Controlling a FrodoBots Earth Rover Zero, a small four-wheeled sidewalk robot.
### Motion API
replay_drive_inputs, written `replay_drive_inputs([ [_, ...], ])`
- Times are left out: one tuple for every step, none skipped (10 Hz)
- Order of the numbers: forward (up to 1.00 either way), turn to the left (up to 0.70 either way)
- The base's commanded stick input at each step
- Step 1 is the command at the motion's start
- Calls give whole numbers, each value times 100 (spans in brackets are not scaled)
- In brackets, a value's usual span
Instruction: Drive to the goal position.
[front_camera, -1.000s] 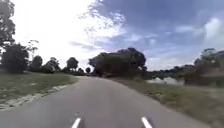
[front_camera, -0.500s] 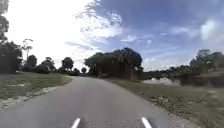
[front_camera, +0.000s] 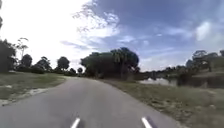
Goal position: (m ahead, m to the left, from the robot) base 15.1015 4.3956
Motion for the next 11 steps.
replay_drive_inputs([
  [69,34],
  [69,34],
  [69,34],
  [69,34],
  [69,34],
  [69,34],
  [69,34],
  [69,34],
  [69,34],
  [69,24],
  [69,12],
])
